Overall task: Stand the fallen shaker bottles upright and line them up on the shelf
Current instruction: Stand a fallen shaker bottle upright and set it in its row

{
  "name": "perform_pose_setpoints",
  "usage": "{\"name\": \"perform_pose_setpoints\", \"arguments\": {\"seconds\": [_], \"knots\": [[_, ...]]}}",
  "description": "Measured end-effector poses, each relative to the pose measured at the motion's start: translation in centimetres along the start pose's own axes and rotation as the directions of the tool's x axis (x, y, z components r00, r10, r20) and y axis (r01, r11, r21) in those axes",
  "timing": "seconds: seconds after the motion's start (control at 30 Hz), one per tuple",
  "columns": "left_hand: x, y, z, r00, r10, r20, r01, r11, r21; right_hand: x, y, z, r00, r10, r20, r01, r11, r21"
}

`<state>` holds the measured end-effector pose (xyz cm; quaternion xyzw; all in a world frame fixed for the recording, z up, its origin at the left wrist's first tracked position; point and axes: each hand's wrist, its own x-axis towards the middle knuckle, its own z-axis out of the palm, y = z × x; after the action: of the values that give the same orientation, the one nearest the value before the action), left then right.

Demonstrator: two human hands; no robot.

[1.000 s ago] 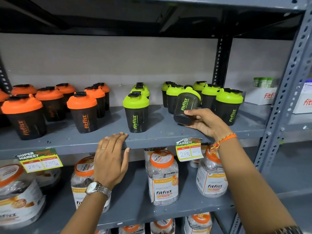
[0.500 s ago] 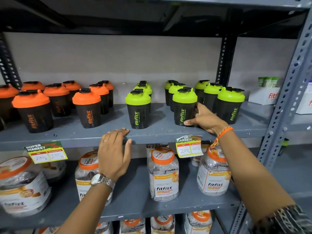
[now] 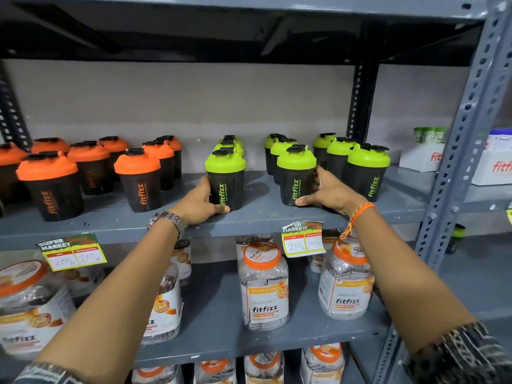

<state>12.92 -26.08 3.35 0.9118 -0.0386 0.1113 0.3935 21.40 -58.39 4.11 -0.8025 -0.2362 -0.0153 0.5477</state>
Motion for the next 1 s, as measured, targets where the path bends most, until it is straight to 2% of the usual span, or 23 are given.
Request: {"name": "perform_pose_setpoints", "arguments": {"seconds": [0.13, 0.3, 0.63, 1.0], "knots": [[0.7, 0.3, 0.7, 0.998, 0.045, -0.034, -0.046, 0.998, -0.037, -0.6, 1.0, -0.9, 1.0, 0.024, 0.015, -0.025, 0.994, 0.103], [0.6, 0.0, 0.9, 0.998, 0.05, -0.03, -0.055, 0.983, -0.175, -1.1, 1.1, -0.5, 1.0, -0.006, 0.015, 0.004, 0.993, 0.114], [-0.4, 0.3, 0.9, 0.997, 0.062, -0.044, -0.067, 0.991, -0.115, -1.7, 0.5, -0.3, 1.0, -0.011, 0.001, 0.011, 0.998, 0.057], [-0.2, 0.2, 1.0, 0.997, 0.061, -0.048, -0.067, 0.989, -0.134, -2.1, 0.3, 0.0, 0.999, -0.005, -0.034, 0.007, 0.999, 0.051]]}}
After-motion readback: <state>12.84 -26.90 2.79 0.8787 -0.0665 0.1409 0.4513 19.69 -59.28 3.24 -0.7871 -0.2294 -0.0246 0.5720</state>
